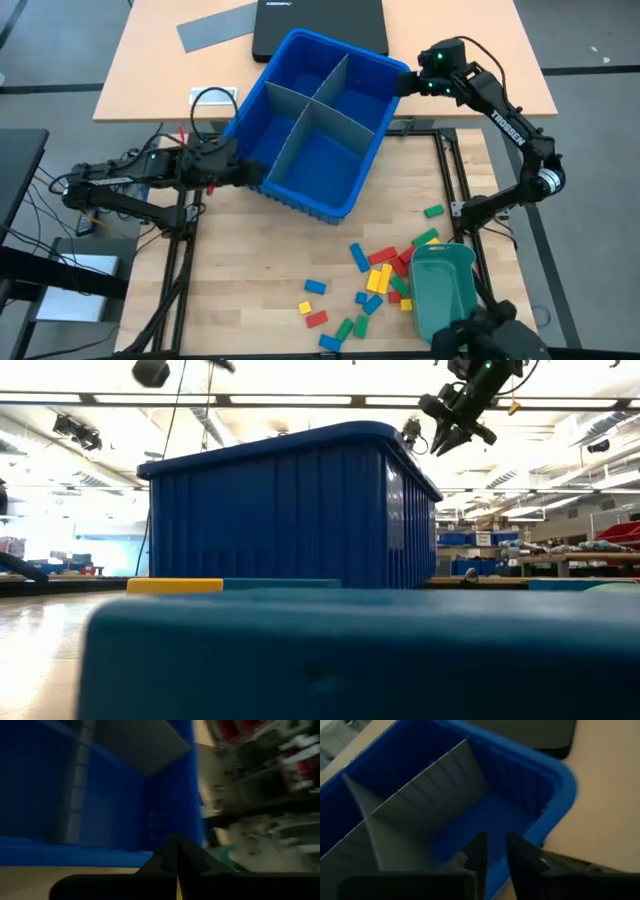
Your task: Sort Items/Unsort Items
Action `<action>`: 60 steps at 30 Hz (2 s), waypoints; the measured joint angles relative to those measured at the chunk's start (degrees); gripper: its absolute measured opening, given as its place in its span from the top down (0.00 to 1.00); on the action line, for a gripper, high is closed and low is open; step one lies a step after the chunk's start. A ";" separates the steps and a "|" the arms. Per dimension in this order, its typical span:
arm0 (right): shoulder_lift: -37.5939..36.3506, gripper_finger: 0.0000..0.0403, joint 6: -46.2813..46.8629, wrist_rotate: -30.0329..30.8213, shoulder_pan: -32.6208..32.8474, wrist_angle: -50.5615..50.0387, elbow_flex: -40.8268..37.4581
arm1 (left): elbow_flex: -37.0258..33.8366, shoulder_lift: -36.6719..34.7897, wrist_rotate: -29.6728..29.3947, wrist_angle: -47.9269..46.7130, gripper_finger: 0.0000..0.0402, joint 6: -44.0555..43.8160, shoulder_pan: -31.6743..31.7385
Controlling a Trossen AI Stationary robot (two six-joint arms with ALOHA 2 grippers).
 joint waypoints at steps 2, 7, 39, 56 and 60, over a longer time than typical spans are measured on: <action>0.45 0.76 0.30 0.03 -1.53 0.76 0.00 | -0.02 0.77 0.36 2.49 0.98 -0.05 -1.11; 3.29 0.65 0.46 0.24 -5.40 5.92 0.00 | -0.07 5.67 2.06 2.34 0.90 1.47 -3.44; 18.88 0.99 1.89 -29.00 -17.29 15.37 0.04 | -0.04 16.17 -6.18 -29.94 0.99 -9.29 -9.80; 6.07 1.00 -2.75 -19.50 -11.52 -9.82 -0.02 | -0.22 16.27 -7.92 -36.11 1.00 -0.41 -2.74; 2.11 1.00 -2.57 -16.17 -10.23 -17.11 -0.09 | -0.31 16.34 -9.89 -36.82 1.00 -0.24 -1.07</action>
